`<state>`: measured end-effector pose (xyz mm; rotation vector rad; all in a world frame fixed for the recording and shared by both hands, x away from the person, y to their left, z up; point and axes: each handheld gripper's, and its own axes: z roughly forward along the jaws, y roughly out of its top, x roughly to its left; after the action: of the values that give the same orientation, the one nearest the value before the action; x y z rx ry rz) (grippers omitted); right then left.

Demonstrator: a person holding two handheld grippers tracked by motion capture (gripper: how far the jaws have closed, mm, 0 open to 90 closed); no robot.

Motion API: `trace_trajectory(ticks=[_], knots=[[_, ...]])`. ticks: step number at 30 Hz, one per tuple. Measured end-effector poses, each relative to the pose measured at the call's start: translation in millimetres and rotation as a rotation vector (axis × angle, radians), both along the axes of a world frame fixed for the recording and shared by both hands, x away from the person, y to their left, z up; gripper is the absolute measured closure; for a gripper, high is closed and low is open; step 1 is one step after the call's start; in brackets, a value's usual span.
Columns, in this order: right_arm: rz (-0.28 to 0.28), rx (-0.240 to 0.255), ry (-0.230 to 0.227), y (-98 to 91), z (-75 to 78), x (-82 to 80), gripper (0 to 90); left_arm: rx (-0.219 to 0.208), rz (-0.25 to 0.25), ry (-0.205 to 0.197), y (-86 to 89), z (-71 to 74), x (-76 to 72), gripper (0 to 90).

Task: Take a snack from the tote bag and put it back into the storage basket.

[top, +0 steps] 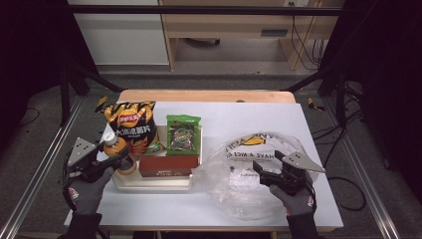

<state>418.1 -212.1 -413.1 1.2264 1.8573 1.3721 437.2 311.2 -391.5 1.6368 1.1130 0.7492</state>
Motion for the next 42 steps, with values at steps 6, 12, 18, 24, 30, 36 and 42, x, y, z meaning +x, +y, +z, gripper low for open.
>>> trace_trajectory(ticks=[6, 12, 18, 24, 30, 36, 42], knots=[[0.000, -0.003, -0.001, -0.6, -0.2, -0.2, 14.6, 0.023, -0.003, 0.032, -1.7, -10.9, 1.4, 29.7], [-0.002, 0.002, -0.001, -1.4, -0.3, -0.3, 14.5, 0.032, 0.000, 0.050, -0.3, -16.7, 0.8, 29.8], [-0.004, 0.003, -0.003, -1.6, 0.0, -0.6, 14.5, 0.046, -0.006, 0.068, -1.4, -22.8, 0.5, 29.7], [-0.006, 0.004, -0.005, -2.5, 0.2, -0.8, 14.5, 0.051, -0.009, 0.071, -1.3, -27.0, -1.5, 29.7], [-0.007, 0.004, -0.004, -2.3, 0.1, -0.9, 14.4, 0.049, -0.010, 0.062, -0.7, -28.8, -4.3, 29.4], [-0.005, 0.001, -0.005, -2.1, -0.1, -0.8, 14.2, 0.048, -0.010, 0.060, -0.9, -29.1, -4.1, 28.5], [-0.007, 0.005, -0.004, -3.6, 0.0, -1.0, 13.8, 0.035, -0.003, 0.030, -1.0, -25.3, -8.4, 15.9]])
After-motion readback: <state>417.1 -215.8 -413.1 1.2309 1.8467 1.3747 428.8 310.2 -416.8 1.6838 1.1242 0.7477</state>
